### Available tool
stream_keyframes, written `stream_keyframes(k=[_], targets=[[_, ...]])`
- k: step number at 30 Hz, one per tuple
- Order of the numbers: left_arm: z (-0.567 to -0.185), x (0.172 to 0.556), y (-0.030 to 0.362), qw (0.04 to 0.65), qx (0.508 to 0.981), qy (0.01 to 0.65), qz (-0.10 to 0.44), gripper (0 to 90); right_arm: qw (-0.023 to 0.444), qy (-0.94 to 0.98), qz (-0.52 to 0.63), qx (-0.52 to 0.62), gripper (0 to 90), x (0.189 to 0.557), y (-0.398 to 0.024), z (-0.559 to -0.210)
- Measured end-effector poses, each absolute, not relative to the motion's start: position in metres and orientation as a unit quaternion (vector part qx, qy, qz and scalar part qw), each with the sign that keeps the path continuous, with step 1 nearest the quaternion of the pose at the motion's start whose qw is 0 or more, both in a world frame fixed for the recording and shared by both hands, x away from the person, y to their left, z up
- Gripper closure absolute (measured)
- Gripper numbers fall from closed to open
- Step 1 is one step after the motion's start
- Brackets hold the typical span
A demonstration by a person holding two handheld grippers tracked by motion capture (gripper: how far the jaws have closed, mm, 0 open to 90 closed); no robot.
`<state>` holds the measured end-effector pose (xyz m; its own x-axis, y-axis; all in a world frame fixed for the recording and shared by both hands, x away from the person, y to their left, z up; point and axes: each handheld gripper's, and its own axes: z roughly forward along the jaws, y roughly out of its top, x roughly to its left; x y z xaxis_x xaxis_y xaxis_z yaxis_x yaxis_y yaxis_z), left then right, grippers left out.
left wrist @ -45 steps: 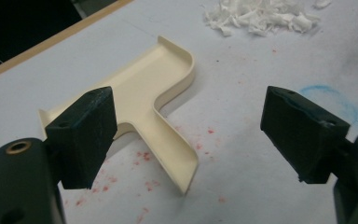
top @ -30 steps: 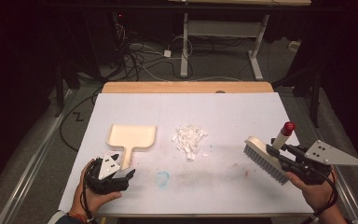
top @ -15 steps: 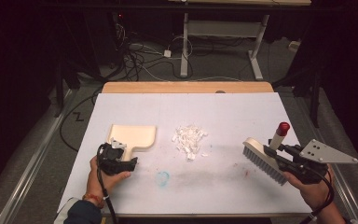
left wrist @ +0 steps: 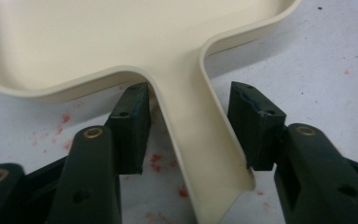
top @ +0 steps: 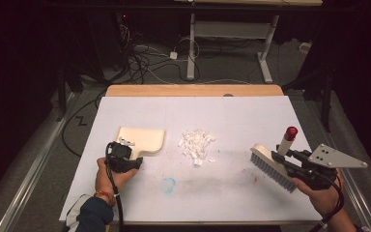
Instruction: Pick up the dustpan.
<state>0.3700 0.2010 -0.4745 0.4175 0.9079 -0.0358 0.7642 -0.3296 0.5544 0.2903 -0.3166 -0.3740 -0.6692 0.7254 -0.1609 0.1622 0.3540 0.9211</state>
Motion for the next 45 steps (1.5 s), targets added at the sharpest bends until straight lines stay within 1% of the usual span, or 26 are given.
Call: stream_keyframes(k=[5,11,16,26,31,35,39,45], targets=[[-0.474,0.373,0.201,0.259,0.806,0.511,0.145,63.2,0.283,0.774,0.489,0.287,71.0,0.292,-0.316,-0.375],[-0.473,0.374,0.202,0.263,0.81,0.503,0.146,63.6,0.278,0.777,0.486,0.287,71.0,0.293,-0.316,-0.377],[-0.469,0.372,0.2,0.256,0.819,0.488,0.157,63.7,0.28,0.779,0.484,0.283,71.0,0.293,-0.316,-0.377],[-0.447,0.355,0.205,0.254,0.836,0.456,0.166,63.8,0.282,0.774,0.488,0.287,71.0,0.293,-0.319,-0.377],[-0.441,0.338,0.206,0.244,0.852,0.436,0.154,63.9,0.282,0.774,0.488,0.288,71.0,0.293,-0.319,-0.376],[-0.439,0.322,0.201,0.242,0.869,0.412,0.13,63.9,0.28,0.775,0.487,0.289,71.0,0.293,-0.318,-0.377],[-0.441,0.309,0.197,0.238,0.882,0.39,0.11,63.9,0.281,0.775,0.486,0.288,71.0,0.293,-0.318,-0.377],[-0.446,0.298,0.188,0.236,0.895,0.366,0.096,63.8,0.28,0.776,0.484,0.29,71.0,0.294,-0.317,-0.379]])
